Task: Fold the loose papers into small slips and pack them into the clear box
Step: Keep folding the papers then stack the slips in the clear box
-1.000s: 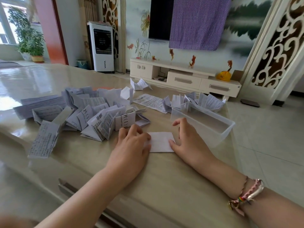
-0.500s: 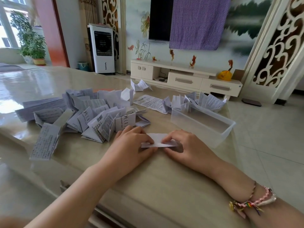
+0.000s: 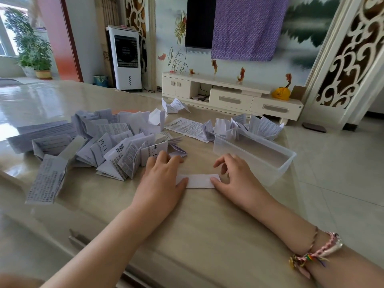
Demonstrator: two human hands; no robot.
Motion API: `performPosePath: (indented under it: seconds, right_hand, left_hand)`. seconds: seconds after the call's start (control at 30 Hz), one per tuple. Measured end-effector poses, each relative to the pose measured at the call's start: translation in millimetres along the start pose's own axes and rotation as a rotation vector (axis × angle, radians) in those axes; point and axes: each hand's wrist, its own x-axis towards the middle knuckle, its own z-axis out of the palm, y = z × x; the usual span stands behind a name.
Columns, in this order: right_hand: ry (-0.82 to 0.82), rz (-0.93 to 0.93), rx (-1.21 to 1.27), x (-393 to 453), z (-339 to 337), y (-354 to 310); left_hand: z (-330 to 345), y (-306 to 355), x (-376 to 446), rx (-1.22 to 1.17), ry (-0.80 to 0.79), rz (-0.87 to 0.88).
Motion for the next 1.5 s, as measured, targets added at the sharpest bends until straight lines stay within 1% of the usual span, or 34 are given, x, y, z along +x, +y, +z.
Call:
performPosePath:
  seconds: [0.07, 0.13, 0.23, 0.33, 0.4, 0.53, 0.63, 0.7, 0.8, 0.93, 1.03, 1.13, 1.23, 1.3, 1.33, 1.4, 1.47, 1.5]
  right_hand:
    - [0.011, -0.047, -0.051, -1.7, -1.7, -1.0]
    - [0.002, -0.131, -0.035, -2.9, -2.9, -1.8]
    - [-0.076, -0.232, -0.023, -4.6, -2.2, -1.7]
    - [-0.105, -0.265, -0.083, -4.1, -3.0, -1.7]
    - [-0.11, -0.27, -0.103, -3.7, -5.0, -1.9]
    - [-0.13, -0.294, -0.234, -7.5, -8.0, -6.5]
    - [-0.134, -0.359, -0.381, -10.8, -11.1, -13.2]
    - [-0.172, -0.372, -0.44, -10.6, -16.0, -20.3]
    - [-0.263, -0.3, -0.365, -11.5, -25.3, -26.8]
    - [-0.368, -0.174, -0.223, -17.0, -32.3, -33.7]
    - [-0.391, -0.123, -0.115, -19.3, -32.3, -33.9]
    - [-0.389, -0.087, 0.01, -18.9, -32.1, -35.7]
    - [-0.329, -0.017, 0.271, -15.9, -34.8, -38.0]
    - [-0.284, 0.012, 0.452, -13.1, -35.4, -36.6]
    - [-0.253, 0.013, 0.495, -11.5, -34.4, -35.4]
    - [-0.161, -0.018, 0.468, -8.6, -29.2, -31.6]
    - [-0.07, -0.087, 0.348, -6.8, -23.0, -28.9]
    - [-0.05, -0.142, 0.267, -6.4, -19.9, -28.1]
  left_hand:
    - [-1.5, 2.1, -1.4, 0.014, 0.015, 0.041]
    - [-2.3, 3.3, -2.5, 0.023, 0.018, 0.092]
    - [-3.4, 3.2, -4.3, 0.059, 0.014, 0.129]
    - [-4.9, 1.3, -3.6, 0.111, -0.037, 0.16]
    - [-6.7, -0.5, -2.5, 0.098, -0.046, 0.166]
    - [-8.9, -4.3, -4.2, 0.092, -0.043, 0.209]
    - [-13.1, -4.9, -5.2, 0.069, -0.013, 0.26]
    - [-15.2, -3.9, -5.5, 0.036, -0.028, 0.298]
    - [-12.3, -4.3, -6.6, -0.02, -0.036, 0.314]
    - [-11.2, -1.4, -9.6, -0.069, -0.082, 0.278]
    - [-14.1, -2.3, -9.7, -0.033, -0.173, 0.261]
    - [-17.0, -0.3, -7.9, -0.017, -0.187, 0.251]
    - [-16.3, 1.6, -7.1, -0.029, -0.134, 0.257]
    - [-15.5, 2.4, -5.9, -0.109, -0.092, 0.225]
    - [-15.1, 2.2, -5.3, -0.159, -0.079, 0.196]
    - [-11.4, 1.0, -2.5, -0.241, -0.063, 0.117]
    - [-5.5, 0.1, 1.1, -0.291, -0.037, 0.05]
    - [-2.9, 0.6, 1.9, -0.298, -0.032, 0.022]
